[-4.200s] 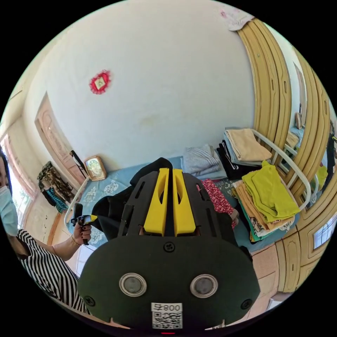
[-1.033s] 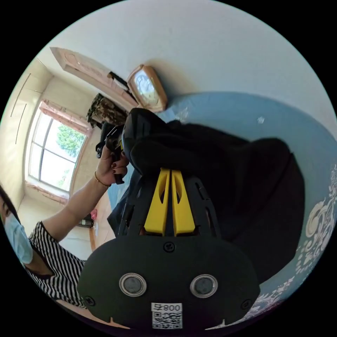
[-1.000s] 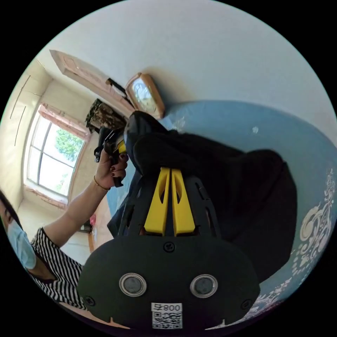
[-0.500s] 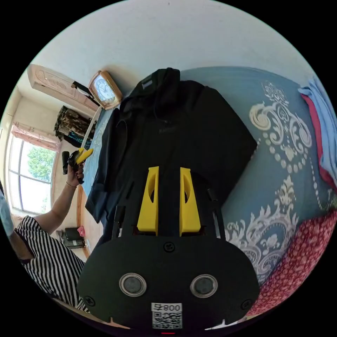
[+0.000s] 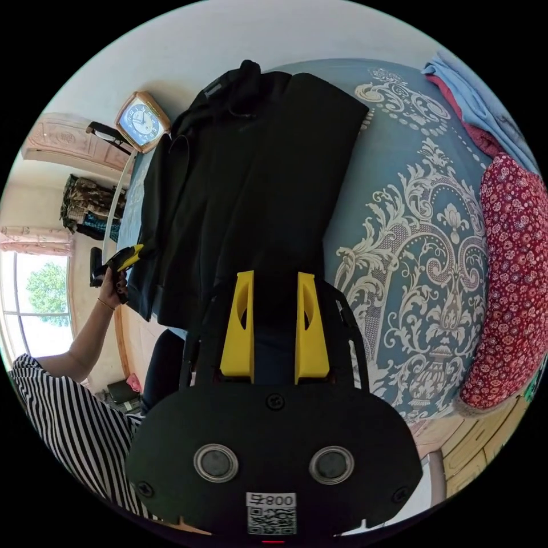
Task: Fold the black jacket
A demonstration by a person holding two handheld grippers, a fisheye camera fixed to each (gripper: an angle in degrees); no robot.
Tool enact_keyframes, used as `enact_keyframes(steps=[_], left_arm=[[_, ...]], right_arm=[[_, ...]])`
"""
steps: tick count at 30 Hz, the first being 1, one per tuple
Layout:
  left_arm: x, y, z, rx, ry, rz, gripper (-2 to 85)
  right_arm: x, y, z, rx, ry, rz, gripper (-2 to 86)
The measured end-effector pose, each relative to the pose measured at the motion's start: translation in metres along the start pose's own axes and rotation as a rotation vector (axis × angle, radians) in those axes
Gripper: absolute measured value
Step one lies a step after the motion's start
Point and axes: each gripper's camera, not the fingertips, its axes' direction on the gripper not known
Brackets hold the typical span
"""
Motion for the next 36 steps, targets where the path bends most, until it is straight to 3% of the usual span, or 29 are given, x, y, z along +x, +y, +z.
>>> enact_keyframes(steps=[5, 10, 15, 17, 20, 22, 25, 29, 33, 36], left_arm=[[-0.010, 0.009, -0.011, -0.015, 0.034, -0.017, 10.6], [-0.036, 0.015, -0.016, -0.004, 0.106, -0.117, 8.2], [-0.028, 0.008, -0.066, 0.056, 0.182, -0.031, 7.1], [-0.027, -0.004, -0.111, 0.168, 0.262, 0.008, 6.9], [-0.045, -0.022, -0.227, 0.536, 0.295, 0.008, 7.4], [-0.082, -0.009, -0.307, 0.862, 0.283, -0.101, 8.6], [-0.127, 0.024, -0.336, 0.970, 0.266, -0.246, 11.1], [-0.143, 0.070, -0.296, 0.765, 0.131, -0.193, 12.9], [-0.147, 0.121, -0.198, 0.369, 0.088, -0.156, 13.9], [-0.158, 0.144, -0.180, 0.303, -0.011, -0.160, 15.3]], right_arm=[[-0.057, 0.028, -0.006, 0.061, 0.183, -0.206, 10.6], [-0.093, 0.041, 0.052, -0.104, 0.350, -0.417, 7.1], [-0.089, 0.040, 0.025, -0.097, 0.264, -0.419, 2.4], [-0.080, 0.033, -0.013, -0.035, 0.271, -0.431, 2.0], [-0.034, 0.006, -0.114, 0.170, 0.433, -0.317, 1.9], [0.038, -0.009, -0.205, 0.381, 0.401, -0.048, 2.7], [0.123, 0.006, -0.253, 0.494, 0.347, 0.237, 4.5], [0.150, 0.049, -0.218, 0.461, 0.239, 0.291, 9.3], [0.122, 0.082, -0.108, 0.165, 0.175, 0.131, 9.6], [0.105, 0.100, -0.032, -0.091, 0.109, 0.039, 10.4]])
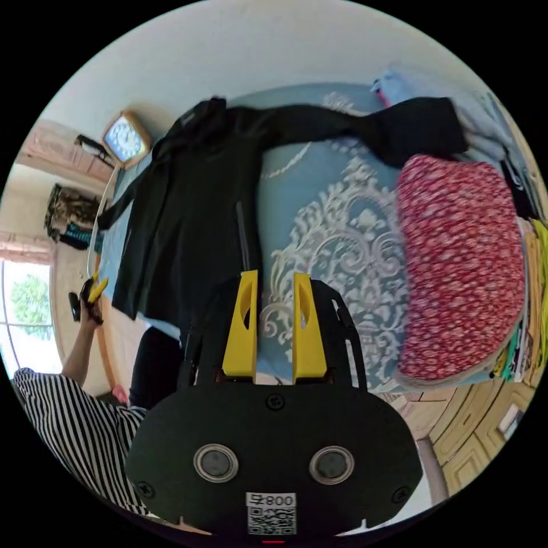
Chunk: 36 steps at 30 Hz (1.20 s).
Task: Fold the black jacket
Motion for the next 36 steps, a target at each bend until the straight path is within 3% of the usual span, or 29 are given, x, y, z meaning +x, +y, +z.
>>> enact_keyframes(steps=[6, 9, 12, 15, 18, 29, 36], left_arm=[[-0.044, 0.009, 0.018, -0.166, -0.092, 0.005, 16.7], [-0.048, 0.023, 0.019, -0.129, -0.113, 0.013, 14.6], [-0.054, 0.033, 0.041, -0.261, 0.047, 0.038, 11.2], [-0.057, 0.045, 0.049, -0.272, 0.027, 0.036, 7.6], [-0.060, 0.055, 0.055, -0.321, 0.127, 0.030, 4.6], [-0.066, 0.119, 0.002, -0.201, 0.278, 0.031, 3.3], [-0.104, 0.178, 0.037, -0.186, 0.101, -0.102, 7.3]], right_arm=[[0.030, 0.027, 0.049, -0.063, -0.165, 0.128, 11.0], [0.039, 0.040, 0.052, -0.027, -0.206, 0.165, 11.0], [0.042, 0.047, 0.056, -0.023, -0.234, 0.186, 10.7], [0.046, 0.053, 0.060, -0.012, -0.264, 0.224, 9.0], [0.048, 0.058, 0.066, -0.054, -0.345, 0.228, 5.4], [0.025, 0.099, 0.018, -0.021, -0.472, 0.155, 2.6], [0.026, 0.111, 0.058, -0.095, -0.399, 0.318, 4.7]])
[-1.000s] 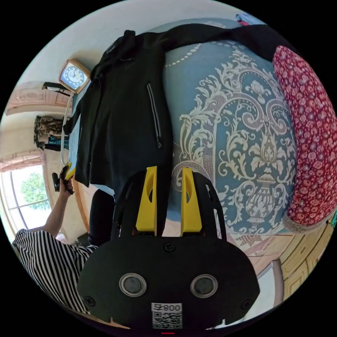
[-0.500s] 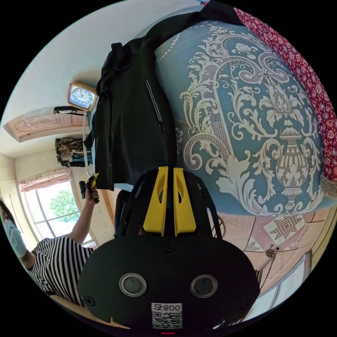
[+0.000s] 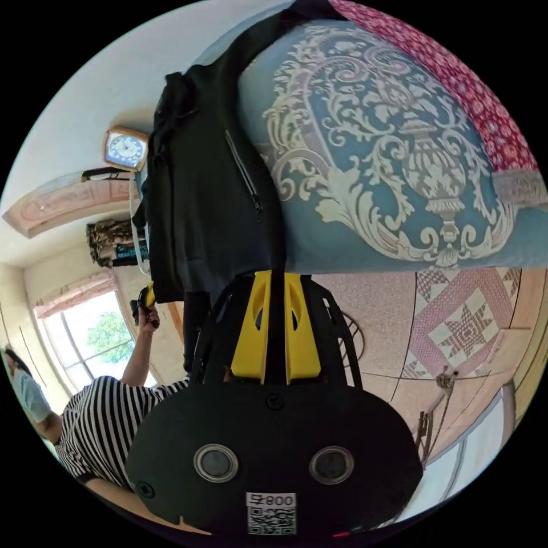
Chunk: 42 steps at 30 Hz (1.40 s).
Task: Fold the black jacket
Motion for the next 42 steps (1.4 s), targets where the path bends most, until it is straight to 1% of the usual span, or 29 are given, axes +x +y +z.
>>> enact_keyframes(steps=[2, 3, 4, 5, 7, 8, 10, 11, 13, 14, 16, 17, 19, 21, 24, 28, 29, 31, 37, 40, 42], left_arm=[[0.006, 0.012, 0.003, 0.057, -0.070, 0.043, 8.8], [0.015, 0.019, 0.005, 0.093, -0.147, 0.078, 9.9], [0.026, 0.028, 0.007, 0.137, -0.209, 0.120, 11.0], [0.033, 0.032, 0.011, 0.147, -0.227, 0.145, 11.5], [0.064, 0.047, 0.042, 0.134, -0.299, 0.277, 13.0], [0.072, 0.050, 0.054, 0.121, -0.309, 0.314, 13.3], [0.098, 0.061, 0.112, 0.026, -0.330, 0.446, 13.7], [0.102, 0.063, 0.129, -0.005, -0.335, 0.475, 13.8], [0.114, 0.069, 0.191, -0.112, -0.378, 0.563, 13.8], [0.115, 0.070, 0.205, -0.133, -0.394, 0.579, 13.6], [0.113, 0.072, 0.249, -0.188, -0.464, 0.607, 12.5], [0.112, 0.073, 0.258, -0.202, -0.478, 0.610, 12.1], [0.108, 0.077, 0.281, -0.187, -0.558, 0.616, 9.0], [0.104, 0.081, 0.292, -0.172, -0.599, 0.625, 6.5], [0.097, 0.085, 0.308, -0.173, -0.568, 0.641, 4.9], [0.089, 0.088, 0.330, -0.169, -0.542, 0.643, 3.4], [0.087, 0.087, 0.332, -0.163, -0.545, 0.629, 3.2], [0.081, 0.085, 0.341, -0.173, -0.492, 0.600, 2.4], [0.084, 0.089, 0.361, -0.173, -0.410, 0.624, 1.3], [0.092, 0.098, 0.375, -0.136, -0.453, 0.692, 2.6], [0.096, 0.101, 0.387, -0.136, -0.509, 0.727, 6.5]], right_arm=[[-0.010, 0.005, -0.012, 0.086, 0.058, 0.011, 5.3], [-0.021, 0.006, -0.022, 0.129, 0.150, 0.009, 6.2], [-0.037, 0.005, -0.031, 0.192, 0.197, -0.010, 6.8], [-0.048, 0.003, -0.035, 0.224, 0.204, -0.033, 7.1], [-0.106, -0.017, -0.035, 0.300, 0.218, -0.185, 8.2], [-0.125, -0.025, -0.030, 0.303, 0.213, -0.235, 8.6], [-0.212, -0.064, 0.001, 0.283, 0.228, -0.468, 9.6], [-0.235, -0.073, 0.011, 0.270, 0.230, -0.531, 9.8], [-0.327, -0.110, 0.059, 0.227, 0.280, -0.761, 9.4], [-0.349, -0.119, 0.072, 0.221, 0.304, -0.809, 9.2], [-0.424, -0.149, 0.123, 0.208, 0.402, -0.954, 8.8], [-0.440, -0.156, 0.135, 0.200, 0.417, -0.987, 8.7], [-0.494, -0.179, 0.178, 0.191, 0.486, -1.082, 8.4], [-0.523, -0.191, 0.205, 0.198, 0.539, -1.129, 8.3], [-0.554, -0.210, 0.243, 0.202, 0.602, -1.153, 8.2], [-0.576, -0.233, 0.283, 0.157, 0.682, -1.148, 6.8], [-0.579, -0.234, 0.287, 0.151, 0.694, -1.150, 6.4], [-0.593, -0.236, 0.291, 0.175, 0.723, -1.166, 3.9], [-0.628, -0.253, 0.268, 0.192, 0.646, -1.144, 1.4], [-0.639, -0.255, 0.270, 0.169, 0.613, -1.167, 1.4], [-0.645, -0.254, 0.277, 0.172, 0.642, -1.182, 1.5]])
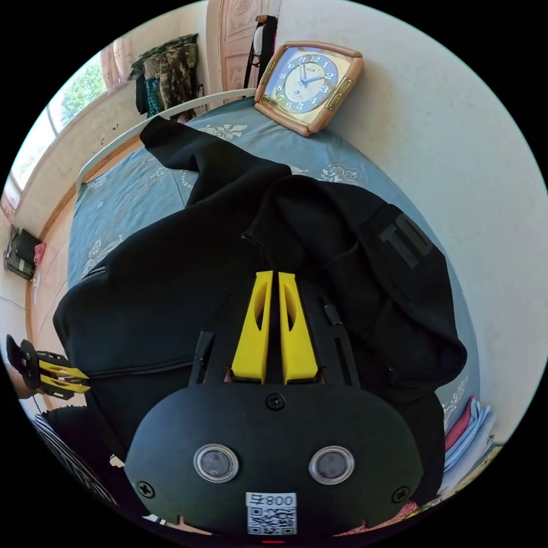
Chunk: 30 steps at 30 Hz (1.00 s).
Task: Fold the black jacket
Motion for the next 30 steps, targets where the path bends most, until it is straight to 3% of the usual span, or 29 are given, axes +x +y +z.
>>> enact_keyframes(steps=[5, 11, 20, 23, 30], left_arm=[[0.010, -0.013, 0.030, -0.079, -0.187, 0.026, 7.3], [-0.008, -0.023, 0.031, -0.058, -0.083, -0.037, 4.0], [0.008, -0.073, -0.006, 0.144, 0.171, 0.061, 3.6], [0.018, -0.099, 0.018, 0.134, 0.232, 0.087, 4.0], [0.006, -0.137, 0.110, -0.072, 0.278, 0.010, 6.2]], right_arm=[[-0.003, -0.023, 0.013, -0.048, 0.010, -0.016, 1.2], [0.025, -0.050, -0.019, 0.035, -0.046, 0.054, 0.6], [0.105, -0.088, -0.079, 0.175, -0.063, 0.188, 0.5], [0.129, -0.099, -0.063, 0.116, -0.053, 0.218, 0.6], [0.163, -0.110, 0.014, -0.086, -0.051, 0.298, 1.7]])
